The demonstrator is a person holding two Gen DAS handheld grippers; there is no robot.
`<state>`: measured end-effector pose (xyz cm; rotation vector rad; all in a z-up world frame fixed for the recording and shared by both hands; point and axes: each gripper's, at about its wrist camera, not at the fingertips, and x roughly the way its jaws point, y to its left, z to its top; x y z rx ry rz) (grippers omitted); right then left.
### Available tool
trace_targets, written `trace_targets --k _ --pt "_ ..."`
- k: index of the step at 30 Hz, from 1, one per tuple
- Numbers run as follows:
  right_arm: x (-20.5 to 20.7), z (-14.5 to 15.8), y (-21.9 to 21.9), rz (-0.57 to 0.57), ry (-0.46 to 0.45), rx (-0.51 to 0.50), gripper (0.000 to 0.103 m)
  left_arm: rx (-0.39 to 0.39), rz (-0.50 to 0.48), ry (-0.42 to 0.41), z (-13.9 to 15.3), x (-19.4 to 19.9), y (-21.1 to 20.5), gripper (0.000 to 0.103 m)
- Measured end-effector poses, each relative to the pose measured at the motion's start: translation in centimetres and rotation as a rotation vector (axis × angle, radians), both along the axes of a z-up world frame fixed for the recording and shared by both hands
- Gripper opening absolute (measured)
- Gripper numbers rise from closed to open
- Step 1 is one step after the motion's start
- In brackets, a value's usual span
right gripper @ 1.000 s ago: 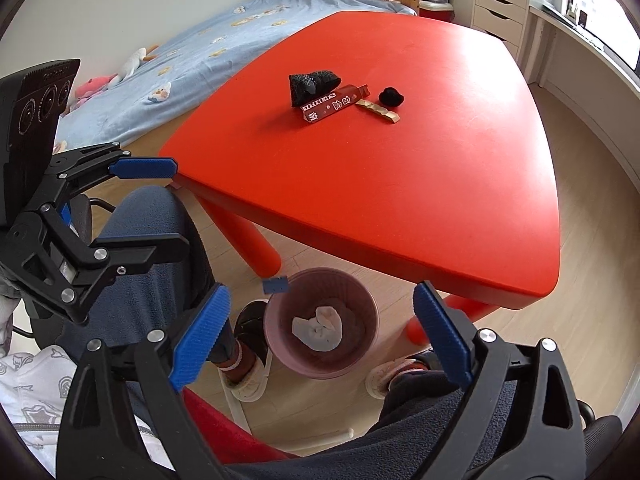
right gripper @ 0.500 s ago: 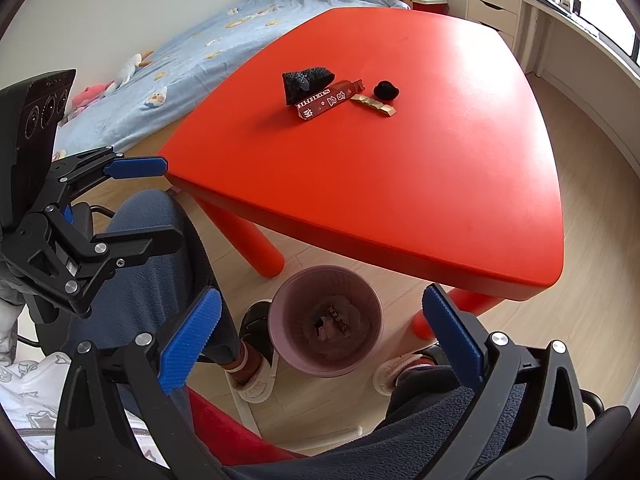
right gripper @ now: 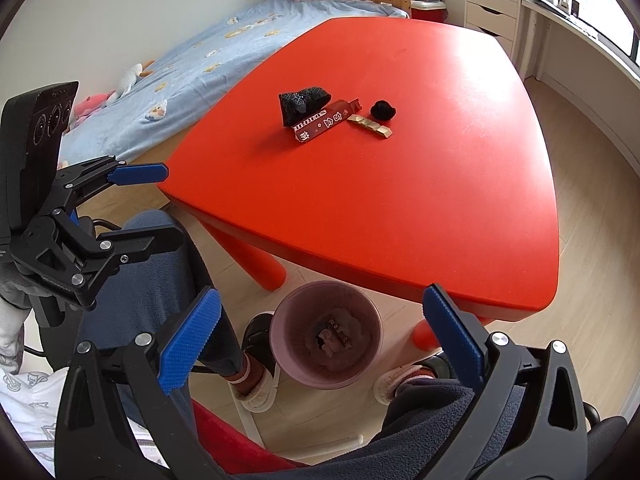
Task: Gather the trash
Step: 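Move both tools back over the table toward the remaining items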
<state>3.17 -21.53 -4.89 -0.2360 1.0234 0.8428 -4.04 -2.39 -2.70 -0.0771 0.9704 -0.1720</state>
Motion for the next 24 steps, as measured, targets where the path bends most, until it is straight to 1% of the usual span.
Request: trace_targets --k 6,13,19,24 --pt "2.3 1.6 1.1 -0.014 -0.029 0.022 0.099 0.007 0.021 -0.032 1.2 2.0 1.5 0.095" --pt "6.4 2.8 3.0 -0.030 -0.047 0.037 0.099 -0.001 0.041 -0.045 2.1 5.1 3.6 0.095" --pt "10.2 2.8 5.1 -0.043 -0.051 0.023 0.099 -0.024 0.060 -0.032 1.9 7.8 5.6 0.095" --pt "13.1 2.1 6.9 -0.056 -0.048 -0.002 0.099 -0.018 0.059 -0.004 1.1 10.1 6.5 0.095"
